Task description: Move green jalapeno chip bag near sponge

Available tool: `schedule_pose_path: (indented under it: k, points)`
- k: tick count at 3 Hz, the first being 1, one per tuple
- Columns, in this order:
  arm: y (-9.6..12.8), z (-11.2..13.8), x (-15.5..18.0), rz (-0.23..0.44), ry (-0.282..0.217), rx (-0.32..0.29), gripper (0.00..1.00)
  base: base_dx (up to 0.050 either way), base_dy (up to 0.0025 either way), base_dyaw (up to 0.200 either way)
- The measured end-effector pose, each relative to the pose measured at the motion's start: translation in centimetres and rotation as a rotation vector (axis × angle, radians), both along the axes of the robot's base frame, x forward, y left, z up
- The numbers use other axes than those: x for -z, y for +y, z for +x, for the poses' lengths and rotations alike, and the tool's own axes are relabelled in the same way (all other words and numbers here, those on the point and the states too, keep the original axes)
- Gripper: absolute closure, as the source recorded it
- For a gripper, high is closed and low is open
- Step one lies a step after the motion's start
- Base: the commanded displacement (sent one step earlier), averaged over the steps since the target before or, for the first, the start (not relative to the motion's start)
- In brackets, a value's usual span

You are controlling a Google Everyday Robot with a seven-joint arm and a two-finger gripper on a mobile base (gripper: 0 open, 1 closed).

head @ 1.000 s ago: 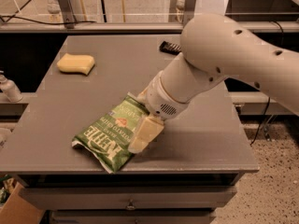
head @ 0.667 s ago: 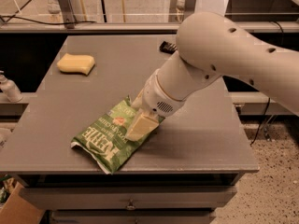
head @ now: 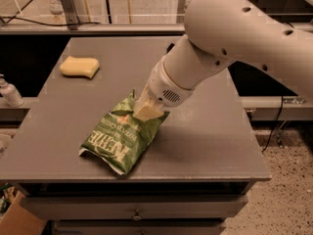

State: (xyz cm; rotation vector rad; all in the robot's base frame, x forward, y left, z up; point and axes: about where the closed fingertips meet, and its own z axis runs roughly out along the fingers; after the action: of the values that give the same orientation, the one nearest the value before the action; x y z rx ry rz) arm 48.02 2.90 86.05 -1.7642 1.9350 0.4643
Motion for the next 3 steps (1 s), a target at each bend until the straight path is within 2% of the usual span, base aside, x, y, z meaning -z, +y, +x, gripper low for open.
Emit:
schedule_pose_path:
  k: [1, 2, 3]
  points:
    - [-0.94, 2.31, -4.71, 0.042, -0.060, 0.042, 1.00, 0.000, 0.00000, 0.000]
    - [-0.94, 2.31, -4.72, 0.042, -0.061, 0.042, 1.00, 0.000, 0.00000, 0.000]
    - [-0.80, 3.30, -5.26, 0.051, -0.105, 0.064, 1.00, 0.000, 0.00000, 0.000]
